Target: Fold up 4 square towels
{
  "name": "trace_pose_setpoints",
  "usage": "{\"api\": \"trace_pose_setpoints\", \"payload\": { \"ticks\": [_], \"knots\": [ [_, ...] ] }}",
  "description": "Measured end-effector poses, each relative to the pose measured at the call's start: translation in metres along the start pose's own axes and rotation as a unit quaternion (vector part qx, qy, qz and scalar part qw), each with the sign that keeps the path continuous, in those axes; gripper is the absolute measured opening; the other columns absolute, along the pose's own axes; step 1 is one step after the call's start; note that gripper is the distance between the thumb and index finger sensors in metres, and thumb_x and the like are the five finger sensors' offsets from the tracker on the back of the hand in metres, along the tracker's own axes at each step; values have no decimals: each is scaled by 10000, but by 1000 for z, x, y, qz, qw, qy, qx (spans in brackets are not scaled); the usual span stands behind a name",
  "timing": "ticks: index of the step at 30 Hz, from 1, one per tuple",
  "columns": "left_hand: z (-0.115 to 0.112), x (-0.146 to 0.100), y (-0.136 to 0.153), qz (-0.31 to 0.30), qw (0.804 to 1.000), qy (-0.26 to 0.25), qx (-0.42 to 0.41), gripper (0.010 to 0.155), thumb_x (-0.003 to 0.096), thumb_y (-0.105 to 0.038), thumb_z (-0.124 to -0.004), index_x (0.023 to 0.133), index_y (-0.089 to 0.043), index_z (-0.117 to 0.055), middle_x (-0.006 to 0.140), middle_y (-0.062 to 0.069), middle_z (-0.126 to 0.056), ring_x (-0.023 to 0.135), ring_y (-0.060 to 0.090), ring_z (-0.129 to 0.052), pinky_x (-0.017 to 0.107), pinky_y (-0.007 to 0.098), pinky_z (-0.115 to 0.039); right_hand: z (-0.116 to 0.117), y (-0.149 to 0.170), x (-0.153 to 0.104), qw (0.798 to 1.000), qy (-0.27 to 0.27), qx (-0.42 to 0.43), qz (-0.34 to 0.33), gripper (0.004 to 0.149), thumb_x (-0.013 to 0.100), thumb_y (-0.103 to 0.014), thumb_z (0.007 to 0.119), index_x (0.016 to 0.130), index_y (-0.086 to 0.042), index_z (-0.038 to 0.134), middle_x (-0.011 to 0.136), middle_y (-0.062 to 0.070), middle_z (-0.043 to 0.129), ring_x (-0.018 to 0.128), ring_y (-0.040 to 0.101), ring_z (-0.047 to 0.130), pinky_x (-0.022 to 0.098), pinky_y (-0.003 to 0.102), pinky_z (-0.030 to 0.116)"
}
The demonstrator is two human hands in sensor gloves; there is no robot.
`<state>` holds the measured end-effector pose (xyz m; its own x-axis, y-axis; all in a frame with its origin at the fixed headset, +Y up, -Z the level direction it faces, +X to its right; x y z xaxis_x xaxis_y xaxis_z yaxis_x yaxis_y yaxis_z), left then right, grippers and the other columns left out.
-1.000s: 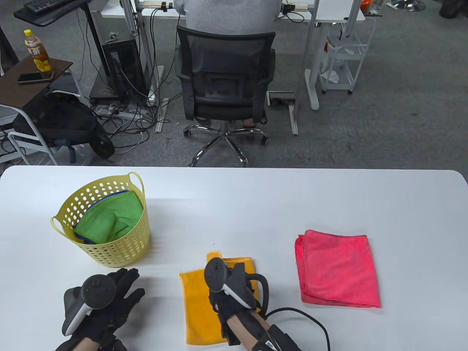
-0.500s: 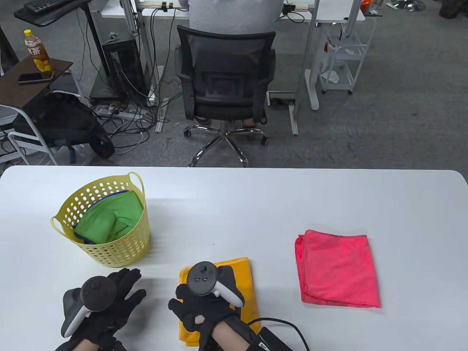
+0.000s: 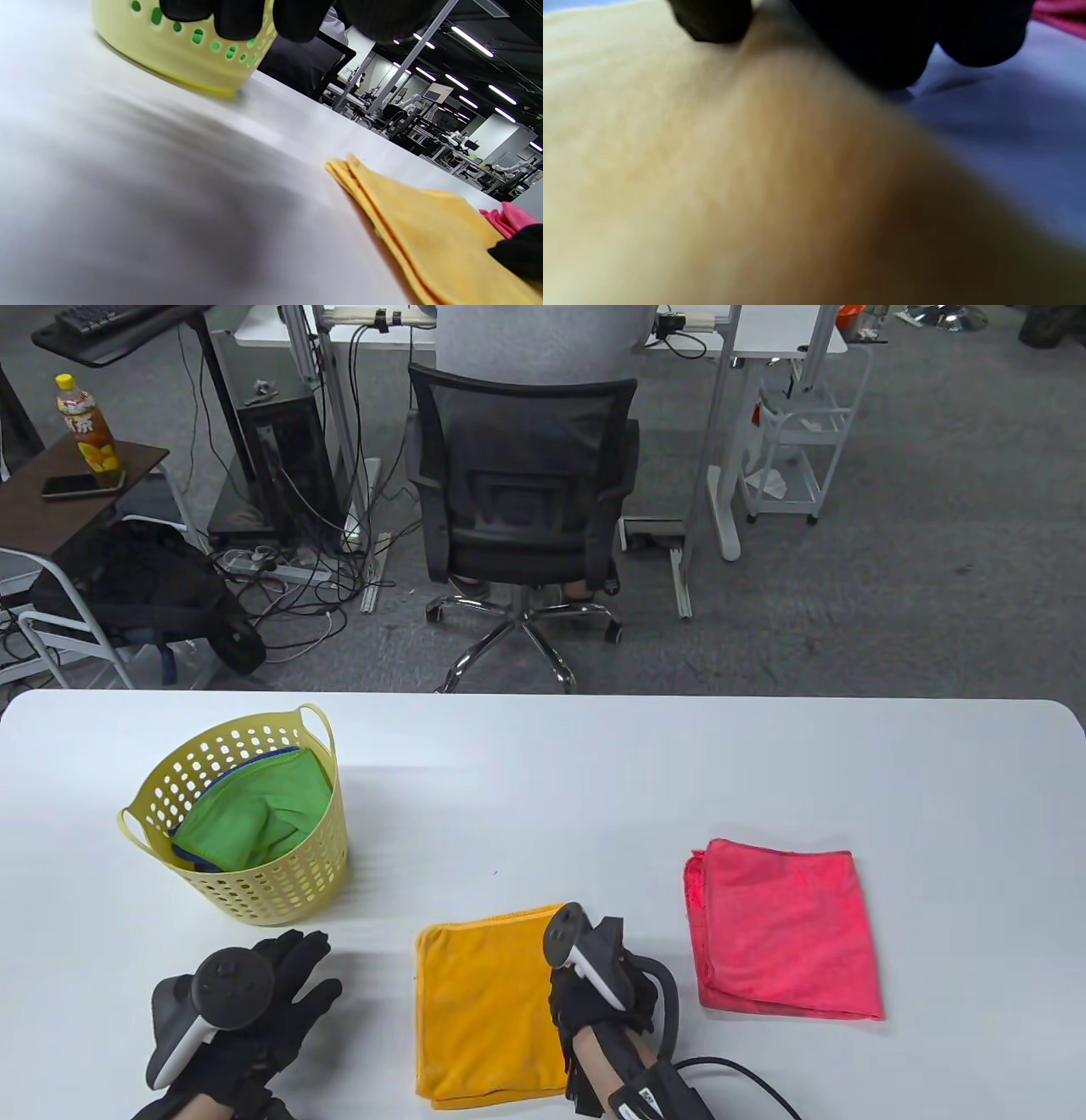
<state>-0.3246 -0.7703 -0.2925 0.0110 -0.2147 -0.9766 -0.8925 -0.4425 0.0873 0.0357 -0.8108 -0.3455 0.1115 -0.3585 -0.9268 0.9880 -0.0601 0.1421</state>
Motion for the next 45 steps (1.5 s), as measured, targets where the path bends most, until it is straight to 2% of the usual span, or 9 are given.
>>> {"api": "trace_pose_setpoints", "payload": {
  "ticks": [6,12,19,24,30,34,37,40,45],
  "knots": [
    [-1,1,0,5,1000,1,5,685,515,-609,-680,1140,-362,-545,1245,28,-493,1181,379,-454,874,591,-400,-22,14,-19,986,94,120,-60,459,555,-309,653,947,-77,706,900,352,768,576,364,968,500,634,768],
    [-2,3,1,9,1000,6,7,687,516,-611,-677,1142,-364,-539,1246,29,-489,1183,378,-449,875,591,-396,-64,32,-27,969,161,160,-101,455,547,-298,687,935,-67,748,619,232,961,170,108,1000,269,389,911],
    [-4,5,4,17,1000,13,8,690,514,-612,-678,1142,-364,-537,1247,30,-489,1183,379,-450,875,592,-395,-124,32,-20,961,167,166,-146,452,537,-284,719,923,-56,778,542,209,977,118,113,986,235,372,907],
    [-6,5,3,17,1000,16,14,687,515,-611,-677,1143,-369,-538,1247,30,-488,1184,379,-446,875,593,-392,-176,41,-28,955,219,129,-150,451,535,-286,723,919,-56,783,543,208,977,118,115,985,238,375,905],
    [-7,5,2,19,999,16,20,677,514,-611,-679,1138,-386,-548,1247,30,-491,1183,380,-446,875,593,-391,-225,107,-30,947,257,162,-108,451,536,-285,724,921,-56,783,549,211,976,129,120,982,242,381,901],
    [-7,6,6,30,999,16,20,675,514,-611,-678,1138,-387,-548,1248,29,-490,1184,380,-445,875,594,-389,-202,189,7,955,239,177,-1,452,537,-286,728,920,-52,786,551,216,975,131,125,980,251,387,896],
    [-9,9,9,43,999,22,24,676,516,-613,-675,1140,-389,-542,1250,27,-484,1188,377,-436,878,593,-383,-151,248,46,963,174,184,95,456,539,-287,735,924,-48,784,579,236,966,155,156,980,279,417,881],
    [-14,13,12,52,998,33,28,677,517,-613,-674,1141,-388,-539,1252,26,-478,1190,378,-428,880,595,-375,-108,289,70,964,144,114,193,468,536,-295,746,936,-56,787,703,282,927,315,228,983,420,508,823],
    [-22,16,14,62,996,48,39,678,516,-614,-674,1142,-388,-540,1253,26,-476,1192,377,-422,881,596,-371,-83,314,78,952,130,50,273,588,529,-344,780,1019,-39,669,1017,359,654,725,405,850,601,674,623]
  ]
}}
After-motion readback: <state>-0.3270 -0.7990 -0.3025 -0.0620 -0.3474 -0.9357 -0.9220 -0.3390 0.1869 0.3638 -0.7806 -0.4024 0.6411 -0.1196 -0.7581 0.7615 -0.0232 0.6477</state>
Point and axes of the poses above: the tracker on the back of each hand, its own y axis roughly to the little-finger side, its own x axis roughly from the wrist to the fingertips, z = x × y, the point moved 4 cm from there along x, roughly from the wrist to the fingertips
